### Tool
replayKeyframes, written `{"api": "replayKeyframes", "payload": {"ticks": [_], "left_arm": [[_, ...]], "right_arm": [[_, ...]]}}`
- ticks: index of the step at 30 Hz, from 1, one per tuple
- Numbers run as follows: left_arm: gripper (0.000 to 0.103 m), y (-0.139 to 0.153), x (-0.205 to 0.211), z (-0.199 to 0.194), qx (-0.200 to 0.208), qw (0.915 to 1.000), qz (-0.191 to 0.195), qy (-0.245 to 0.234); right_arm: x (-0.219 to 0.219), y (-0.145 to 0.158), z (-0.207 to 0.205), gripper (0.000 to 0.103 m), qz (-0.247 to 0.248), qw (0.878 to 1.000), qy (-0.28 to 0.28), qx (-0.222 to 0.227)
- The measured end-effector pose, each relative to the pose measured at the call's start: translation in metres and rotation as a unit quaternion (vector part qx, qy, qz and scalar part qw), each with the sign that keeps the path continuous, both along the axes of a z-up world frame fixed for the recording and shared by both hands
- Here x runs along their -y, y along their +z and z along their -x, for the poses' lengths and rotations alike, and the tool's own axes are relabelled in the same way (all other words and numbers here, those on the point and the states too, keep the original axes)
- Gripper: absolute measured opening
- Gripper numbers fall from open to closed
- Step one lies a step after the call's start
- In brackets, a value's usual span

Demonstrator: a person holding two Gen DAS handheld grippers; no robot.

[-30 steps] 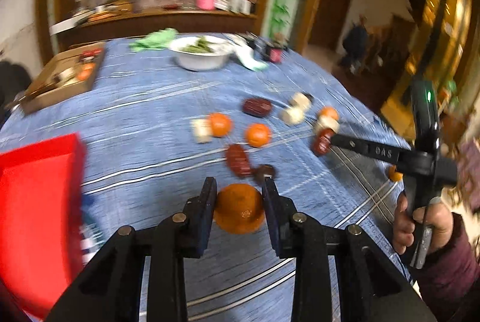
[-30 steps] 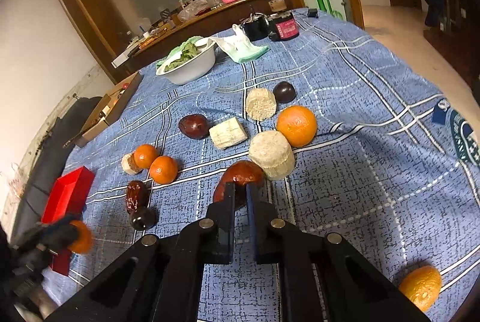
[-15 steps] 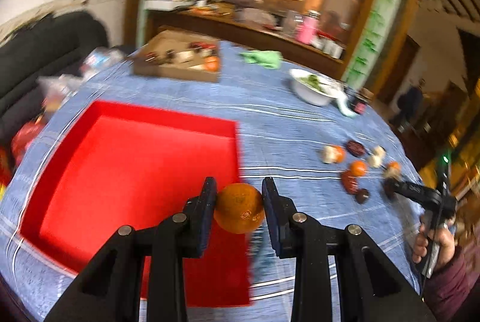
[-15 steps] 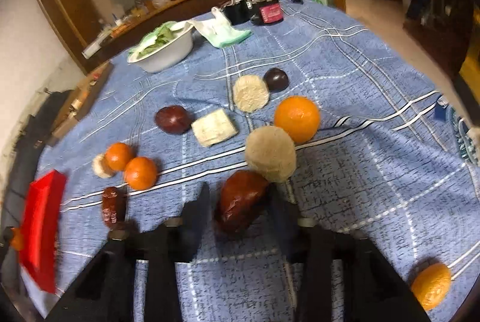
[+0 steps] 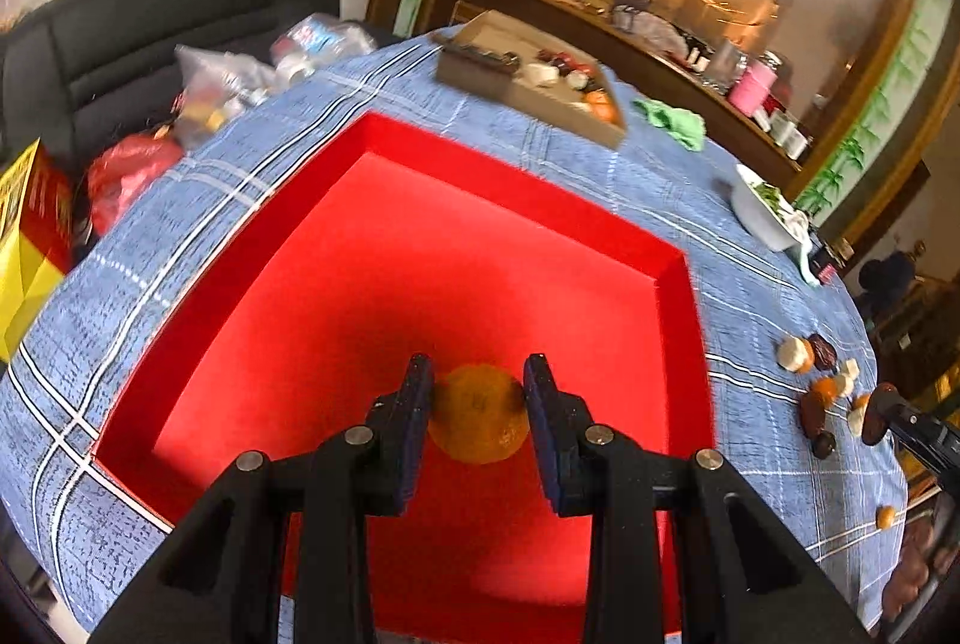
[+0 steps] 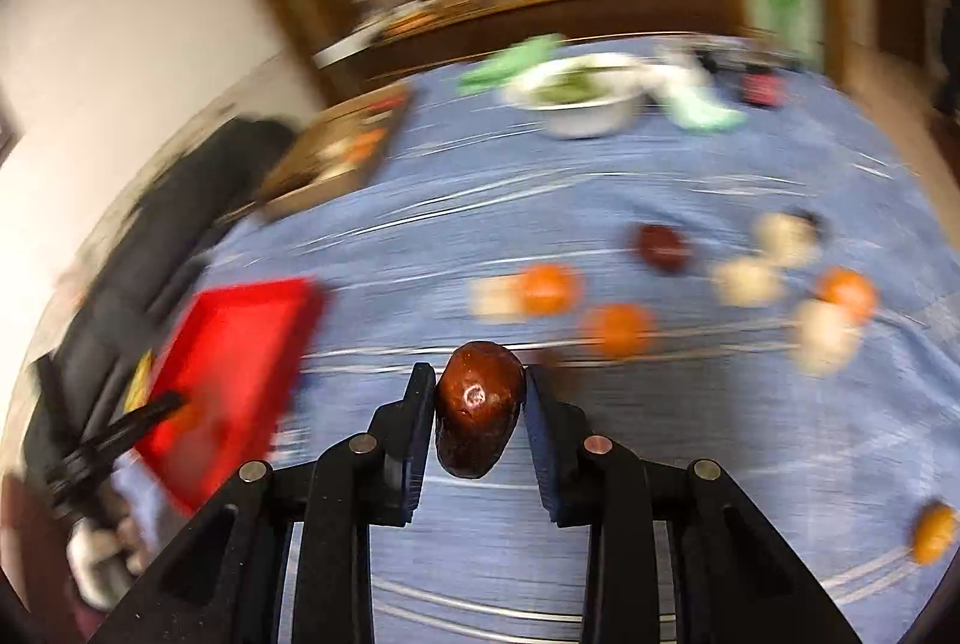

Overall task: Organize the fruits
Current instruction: 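Release the tangerine from the left tool into the red tray while the right tool drops the date, then grasp a small tangerine with the right tool while the left tool grasps a red date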

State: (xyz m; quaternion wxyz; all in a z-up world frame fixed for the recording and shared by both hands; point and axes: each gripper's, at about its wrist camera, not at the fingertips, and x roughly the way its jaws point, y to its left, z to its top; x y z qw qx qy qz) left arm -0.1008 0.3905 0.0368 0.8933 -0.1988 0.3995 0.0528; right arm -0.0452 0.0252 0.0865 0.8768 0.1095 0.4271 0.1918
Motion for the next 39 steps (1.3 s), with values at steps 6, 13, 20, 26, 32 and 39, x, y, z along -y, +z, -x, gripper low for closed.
{"api": "replayKeyframes", "payload": {"ticks": [6,13,20,26,32,39], "left_arm": [[0.031,0.003,-0.016,0.008,0.009,0.9995,0.028,0.008],[0.046,0.018,-0.044,0.028,0.041,0.9974,0.049,0.033],[0.057,0.028,-0.055,0.039,0.065,0.9946,0.069,0.041],[0.078,0.046,-0.037,0.046,0.090,0.9934,0.068,0.020],[0.083,0.070,0.020,0.046,0.118,0.9903,0.040,-0.061],[0.083,0.066,0.088,0.022,0.088,0.9870,0.033,-0.130]], "right_arm": [[-0.121,-0.006,-0.005,0.032,-0.007,0.990,0.137,-0.021],[-0.217,-0.041,0.002,0.032,0.029,0.973,0.225,-0.052],[-0.247,-0.053,0.008,0.048,0.036,0.968,0.243,-0.055],[-0.199,-0.028,0.016,0.053,0.020,0.979,0.203,-0.020],[-0.059,-0.014,0.037,0.053,0.012,0.997,0.080,0.009],[0.160,-0.013,0.084,0.053,0.058,0.986,-0.157,0.002]]}}
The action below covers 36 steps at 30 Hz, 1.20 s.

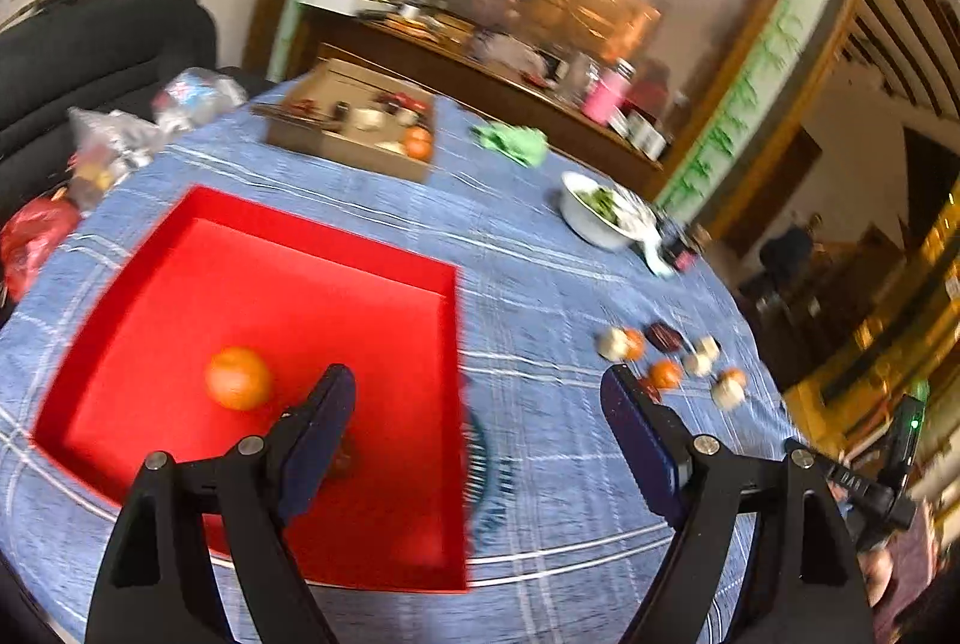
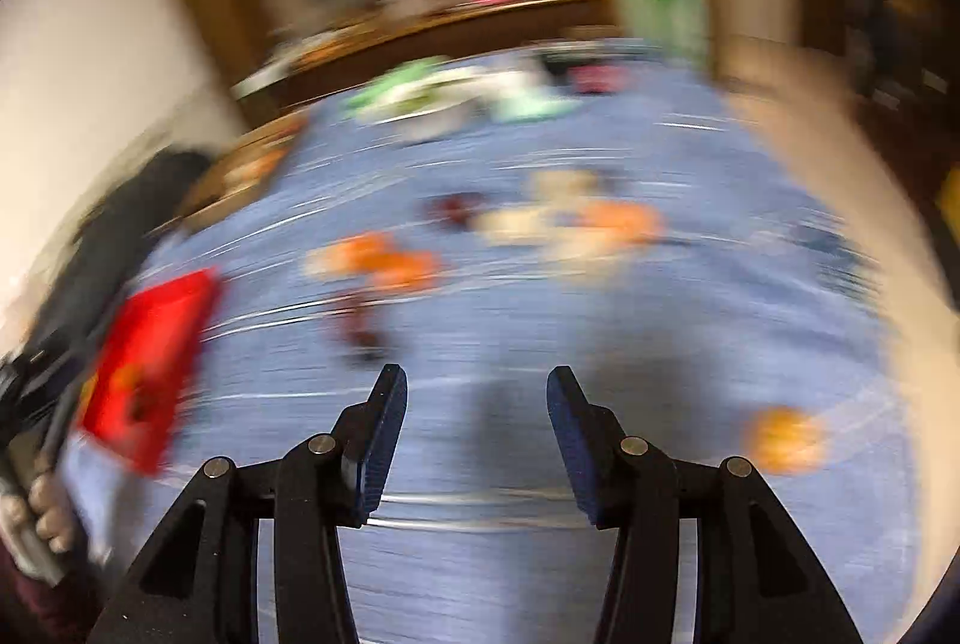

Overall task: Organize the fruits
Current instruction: 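Grasp a small tangerine with the right tool while the left tool grasps a red date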

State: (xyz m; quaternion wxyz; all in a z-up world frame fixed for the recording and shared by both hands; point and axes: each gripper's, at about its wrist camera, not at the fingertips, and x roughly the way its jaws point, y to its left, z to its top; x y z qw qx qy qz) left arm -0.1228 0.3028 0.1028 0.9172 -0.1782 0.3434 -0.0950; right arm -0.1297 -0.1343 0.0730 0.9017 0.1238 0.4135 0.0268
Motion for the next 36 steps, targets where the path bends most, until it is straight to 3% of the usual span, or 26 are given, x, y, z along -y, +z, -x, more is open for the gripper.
{"api": "replayKeyframes", "payload": {"ticks": [3,6,9,15,18,21,26,30,36], "left_arm": [[0.083,-0.007,0.030,-0.008,-0.016,0.9994,-0.017,-0.026],[0.083,-0.010,0.057,-0.012,-0.027,0.9980,-0.032,-0.047],[0.075,-0.011,0.082,-0.011,-0.026,0.9957,-0.056,-0.069],[0.074,-0.020,0.115,-0.022,-0.045,0.9916,-0.079,-0.092],[0.074,-0.028,0.132,-0.031,-0.061,0.9888,-0.086,-0.106],[0.074,-0.034,0.148,-0.043,-0.065,0.9871,-0.082,-0.121],[0.074,-0.052,0.172,-0.066,-0.096,0.9827,-0.084,-0.134],[0.074,-0.055,0.176,-0.066,-0.095,0.9828,-0.087,-0.132],[0.074,-0.052,0.157,-0.068,-0.100,0.9871,-0.068,-0.105]], "right_arm": [[0.052,-0.009,0.014,0.053,0.015,0.998,-0.052,-0.016],[0.069,-0.023,0.013,0.053,0.014,0.997,-0.071,-0.028],[0.065,-0.022,0.014,0.053,0.044,0.996,-0.073,-0.014],[0.067,-0.031,0.009,0.053,0.105,0.992,-0.073,-0.014],[0.081,-0.041,0.006,0.051,0.082,0.993,-0.075,-0.031],[0.088,-0.045,0.006,0.034,0.057,0.995,-0.076,-0.036],[0.087,-0.045,0.008,0.034,0.042,0.996,-0.072,-0.030],[0.078,-0.033,0.007,0.034,0.015,0.998,-0.056,-0.008],[0.030,-0.012,-0.029,0.034,-0.046,0.999,0.021,0.022]]}}
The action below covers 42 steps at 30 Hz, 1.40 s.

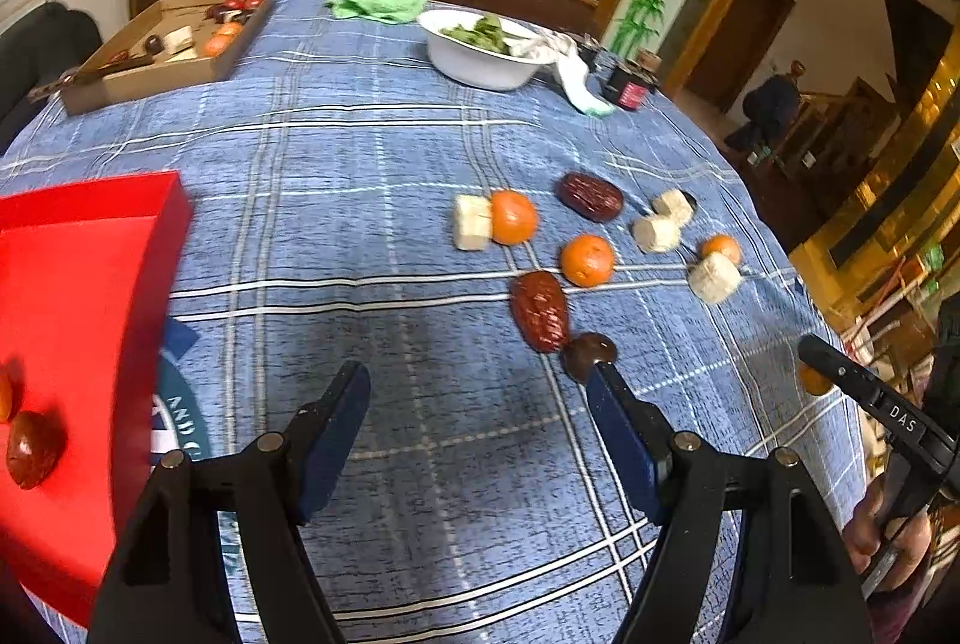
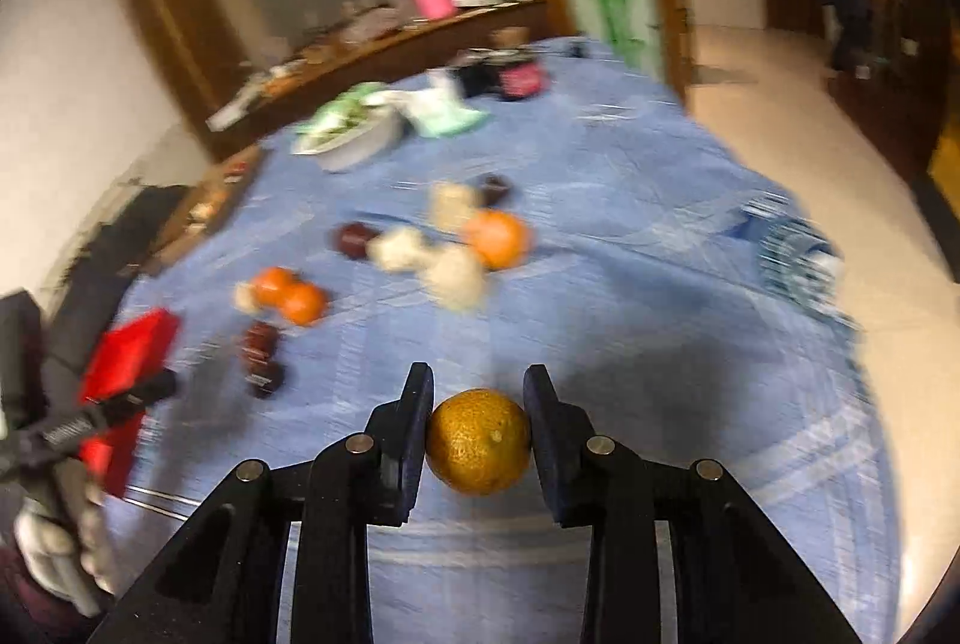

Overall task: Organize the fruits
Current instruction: 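Grasp a small tangerine with the right tool while the left tool grasps a red date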

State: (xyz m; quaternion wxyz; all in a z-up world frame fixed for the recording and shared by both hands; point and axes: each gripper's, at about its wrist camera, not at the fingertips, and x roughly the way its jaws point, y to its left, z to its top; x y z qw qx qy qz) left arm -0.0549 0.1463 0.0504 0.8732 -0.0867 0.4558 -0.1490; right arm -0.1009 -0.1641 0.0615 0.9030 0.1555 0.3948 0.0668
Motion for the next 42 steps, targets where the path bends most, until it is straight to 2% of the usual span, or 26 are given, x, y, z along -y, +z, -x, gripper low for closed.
{"api": "replayKeyframes", "payload": {"ticks": [3,6,9,11,12,14,17,20,25,26,28,31,38,42], "left_arm": [[0.074,0.007,-0.012,0.000,0.003,0.9996,0.026,0.014],[0.074,0.012,-0.020,0.002,0.008,0.9994,0.021,0.025],[0.074,0.011,-0.020,-0.002,0.008,0.9996,0.007,0.027],[0.074,0.007,-0.016,-0.009,0.002,0.9996,0.009,0.025],[0.074,0.004,-0.011,-0.015,-0.002,0.9997,0.013,0.019],[0.065,0.001,-0.002,-0.023,-0.001,0.9999,0.013,0.009],[0.058,-0.006,0.017,-0.040,-0.005,0.9999,0.012,-0.008],[0.055,-0.015,0.031,-0.053,-0.009,0.9997,0.009,-0.018],[0.054,-0.034,0.056,-0.065,-0.016,0.9987,-0.028,-0.041],[0.049,-0.035,0.061,-0.064,-0.002,0.9982,-0.041,-0.044],[0.030,-0.036,0.067,-0.062,0.006,0.9968,-0.057,-0.055],[0.028,-0.036,0.069,-0.058,0.013,0.9961,-0.065,-0.058],[0.028,-0.012,0.038,-0.037,0.034,0.9986,-0.022,-0.033],[0.028,0.011,-0.002,-0.015,0.053,0.9984,0.018,-0.007]], "right_arm": [[-0.029,0.003,-0.018,0.034,-0.014,0.999,0.037,0.019],[-0.047,-0.006,-0.033,0.034,-0.026,0.998,0.051,0.021],[-0.050,-0.023,-0.038,0.034,-0.054,0.997,0.054,0.015],[-0.045,-0.034,-0.043,0.033,-0.066,0.997,0.048,-0.009],[-0.042,-0.034,-0.043,0.033,-0.074,0.996,0.045,-0.008],[-0.037,-0.033,-0.042,0.034,-0.087,0.995,0.041,0.001],[-0.035,-0.034,-0.042,0.033,-0.091,0.995,0.037,0.002],[-0.036,-0.032,-0.041,0.034,-0.088,0.995,0.039,0.008],[-0.039,-0.031,-0.039,0.034,-0.078,0.996,0.048,0.009],[-0.040,-0.031,-0.039,0.034,-0.077,0.996,0.050,0.009],[-0.041,-0.031,-0.039,0.034,-0.074,0.996,0.052,0.008],[-0.041,-0.032,-0.040,0.034,-0.072,0.996,0.055,0.007],[-0.042,-0.032,-0.042,0.034,-0.069,0.996,0.056,0.007],[-0.040,-0.033,-0.042,0.033,-0.070,0.996,0.049,0.005]]}}
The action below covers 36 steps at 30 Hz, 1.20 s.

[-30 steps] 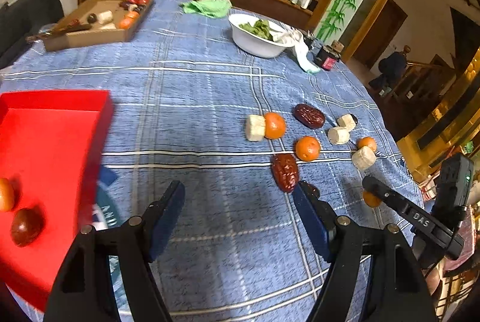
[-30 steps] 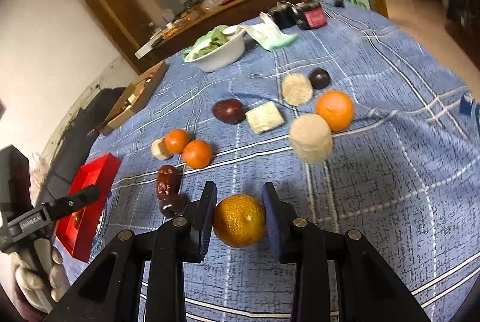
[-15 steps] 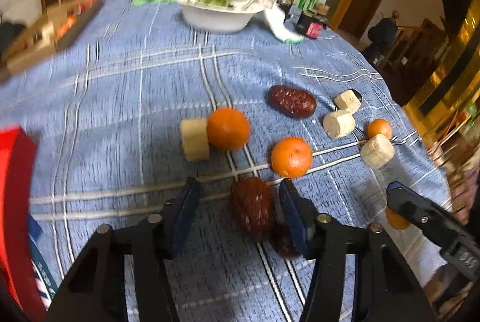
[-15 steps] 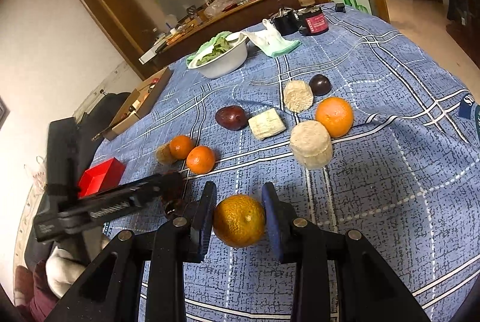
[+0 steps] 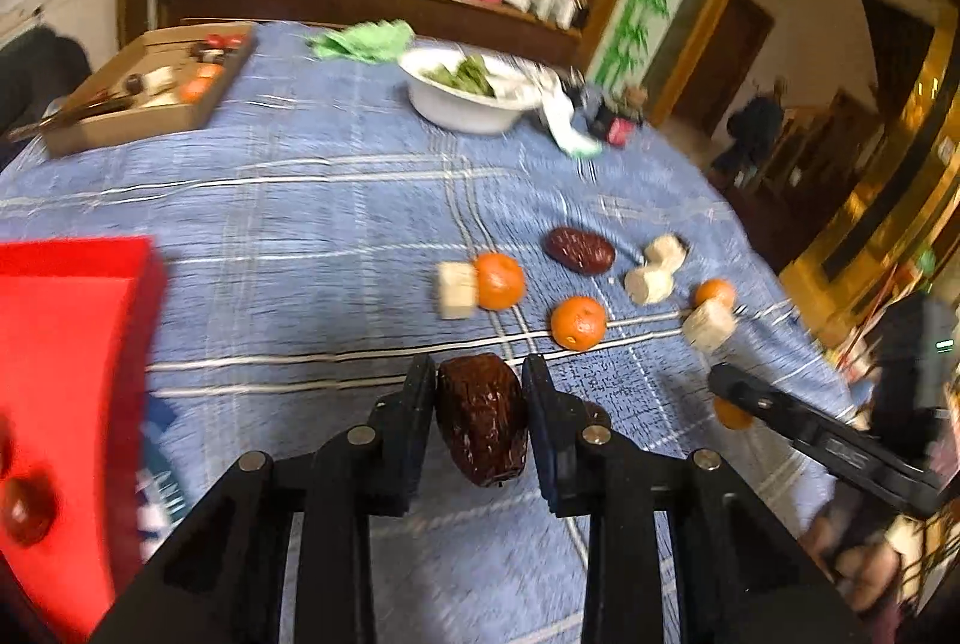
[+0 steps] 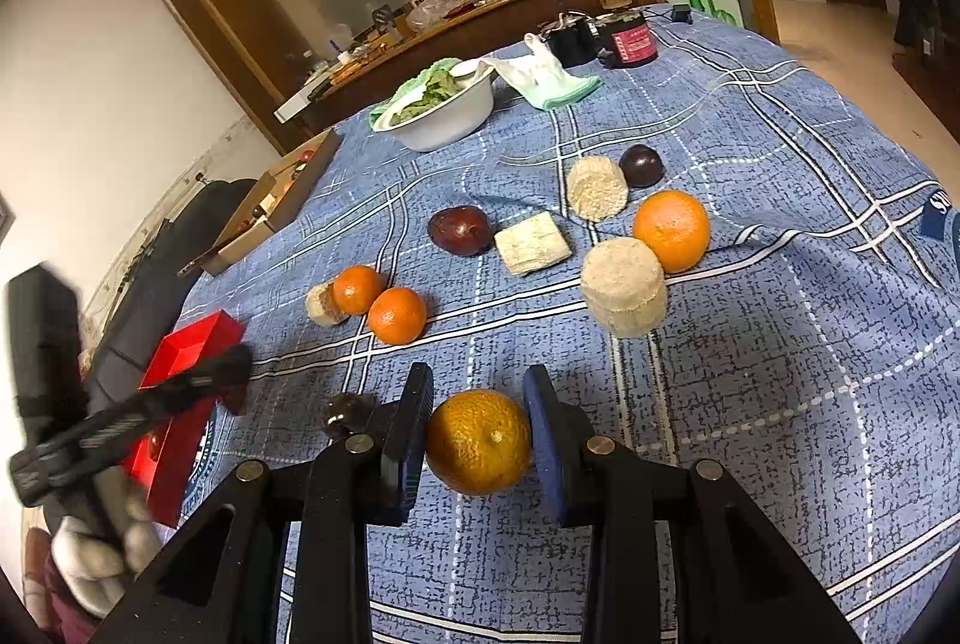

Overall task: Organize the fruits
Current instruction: 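Grasp a small tangerine with the right tool while the left tool grasps a red date, then lower the date from the left tool into the red tray while the right tool releases its tangerine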

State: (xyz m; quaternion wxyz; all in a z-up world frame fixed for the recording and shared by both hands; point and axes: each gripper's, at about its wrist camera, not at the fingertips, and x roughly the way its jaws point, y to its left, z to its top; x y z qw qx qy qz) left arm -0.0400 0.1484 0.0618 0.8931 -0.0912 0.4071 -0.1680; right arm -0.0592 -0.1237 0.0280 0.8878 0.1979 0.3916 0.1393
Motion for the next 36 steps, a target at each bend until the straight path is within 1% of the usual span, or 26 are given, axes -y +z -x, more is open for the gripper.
{"api": "replayKeyframes", "payload": {"ticks": [4,7,10,11,14,16,18,19,20,21,22,24,25,27,31,33,36], "left_arm": [[0.029,0.023,-0.054,0.027,0.022,0.9984,0.039,0.034],[0.029,0.042,-0.088,0.046,0.046,0.9961,0.047,0.060],[0.029,0.065,-0.129,0.067,0.075,0.9919,0.050,0.089],[0.029,0.074,-0.145,0.075,0.088,0.9898,0.045,0.103],[0.029,0.089,-0.175,0.084,0.102,0.9861,0.029,0.128],[0.029,0.094,-0.192,0.085,0.103,0.9836,0.003,0.148],[0.029,0.095,-0.209,0.082,0.096,0.9814,-0.029,0.164],[0.029,0.092,-0.216,0.078,0.092,0.9800,-0.046,0.170],[0.029,0.090,-0.220,0.076,0.089,0.9793,-0.054,0.174],[0.029,0.082,-0.230,0.066,0.076,0.9783,-0.065,0.181],[0.029,0.073,-0.237,0.058,0.062,0.9782,-0.066,0.187],[0.029,0.055,-0.250,0.048,0.039,0.9774,-0.067,0.197],[0.029,0.047,-0.255,0.044,0.030,0.9770,-0.067,0.200],[0.029,0.027,-0.263,0.032,0.009,0.9773,-0.066,0.201],[0.029,0.004,-0.273,0.017,-0.016,0.9757,-0.076,0.205],[0.029,-0.004,-0.278,0.013,-0.025,0.9758,-0.067,0.207],[0.029,-0.010,-0.285,0.012,-0.033,0.9752,-0.044,0.214]], "right_arm": [[0.003,-0.001,-0.001,0.033,0.001,1.000,-0.010,-0.003],[0.002,0.002,0.001,0.034,-0.004,1.000,-0.008,-0.006],[-0.003,0.013,0.011,0.034,-0.039,0.999,0.004,-0.006],[-0.008,0.021,0.015,0.034,-0.048,0.999,0.012,-0.001],[-0.037,0.055,0.022,0.034,-0.058,0.997,0.050,0.028],[-0.066,0.079,0.022,0.034,-0.068,0.993,0.087,0.045],[-0.100,0.097,0.016,0.034,-0.084,0.987,0.129,0.050],[-0.117,0.103,0.012,0.034,-0.092,0.983,0.150,0.048],[-0.138,0.107,0.007,0.034,-0.096,0.980,0.171,0.044],[-0.161,0.109,0.002,0.034,-0.097,0.976,0.192,0.039],[-0.186,0.107,-0.002,0.034,-0.094,0.972,0.213,0.031],[-0.234,0.095,-0.009,0.034,-0.070,0.967,0.245,0.012],[-0.252,0.088,-0.011,0.035,-0.060,0.965,0.255,0.002],[-0.290,0.066,-0.015,0.035,-0.046,0.959,0.279,-0.027],[-0.331,0.036,-0.015,0.035,-0.009,0.953,0.300,-0.046],[-0.346,0.025,-0.014,0.035,0.006,0.950,0.309,-0.051],[-0.361,0.017,-0.010,0.037,0.031,0.946,0.320,-0.047]]}}
